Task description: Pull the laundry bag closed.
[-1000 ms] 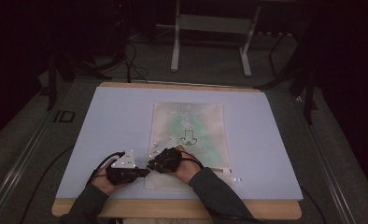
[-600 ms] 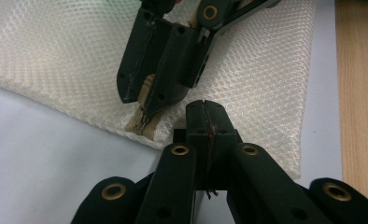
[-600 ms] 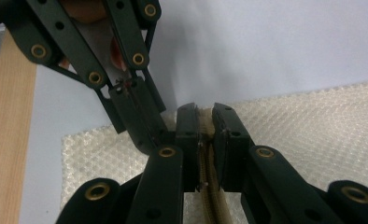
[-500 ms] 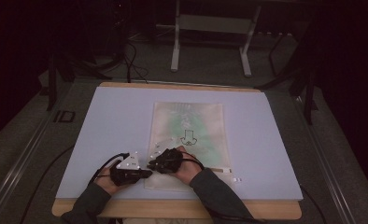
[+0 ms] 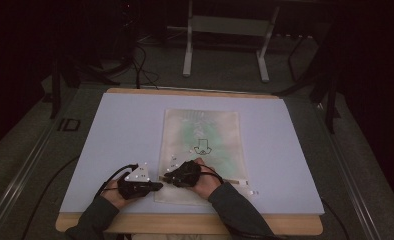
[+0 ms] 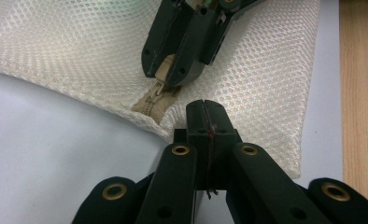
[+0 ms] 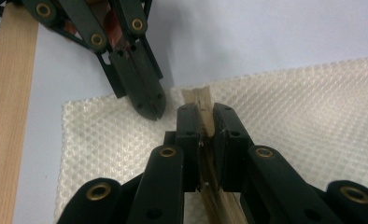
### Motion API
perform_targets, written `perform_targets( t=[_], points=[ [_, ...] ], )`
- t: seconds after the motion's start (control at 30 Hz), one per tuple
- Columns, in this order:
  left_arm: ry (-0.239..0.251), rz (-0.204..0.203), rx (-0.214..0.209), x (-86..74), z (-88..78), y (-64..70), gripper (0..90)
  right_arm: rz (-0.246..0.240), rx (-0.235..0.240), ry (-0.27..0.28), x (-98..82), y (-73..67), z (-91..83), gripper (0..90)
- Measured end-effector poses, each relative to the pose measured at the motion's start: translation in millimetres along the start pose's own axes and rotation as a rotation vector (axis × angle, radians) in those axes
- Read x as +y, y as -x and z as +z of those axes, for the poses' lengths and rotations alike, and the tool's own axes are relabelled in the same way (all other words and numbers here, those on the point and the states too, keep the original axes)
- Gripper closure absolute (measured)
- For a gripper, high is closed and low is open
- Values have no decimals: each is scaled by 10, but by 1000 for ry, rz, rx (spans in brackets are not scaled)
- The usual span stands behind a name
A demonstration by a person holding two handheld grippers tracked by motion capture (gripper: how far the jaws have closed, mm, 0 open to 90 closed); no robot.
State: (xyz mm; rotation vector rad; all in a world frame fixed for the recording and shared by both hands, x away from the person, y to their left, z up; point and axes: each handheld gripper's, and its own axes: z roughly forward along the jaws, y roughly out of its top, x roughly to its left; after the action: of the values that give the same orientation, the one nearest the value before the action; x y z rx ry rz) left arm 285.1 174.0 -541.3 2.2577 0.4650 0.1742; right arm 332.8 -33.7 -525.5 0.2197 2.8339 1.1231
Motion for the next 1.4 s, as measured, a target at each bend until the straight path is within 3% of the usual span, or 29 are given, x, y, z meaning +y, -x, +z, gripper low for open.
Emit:
perform_targets(
  t=[0.73,0.83,1.0,1.13,1.33,1.4],
  points=[
    [0,-3,2,3,-5,3,897,-4,2,-6,-71,-12,-41,824],
    [-3,21,18,15,-10,28,894,-3,3,-8,-46,0,-14,824],
    [15,20,14,19,-29,5,891,0,6,-7,-35,12,3,824],
    [36,22,59,21,-42,-22,890,3,8,-3,-38,17,6,824],
    [5,37,73,38,37,-13,894,2,10,-4,-32,10,17,823],
    [7,20,67,32,37,-24,896,2,9,-8,-30,7,11,824]
  ],
)
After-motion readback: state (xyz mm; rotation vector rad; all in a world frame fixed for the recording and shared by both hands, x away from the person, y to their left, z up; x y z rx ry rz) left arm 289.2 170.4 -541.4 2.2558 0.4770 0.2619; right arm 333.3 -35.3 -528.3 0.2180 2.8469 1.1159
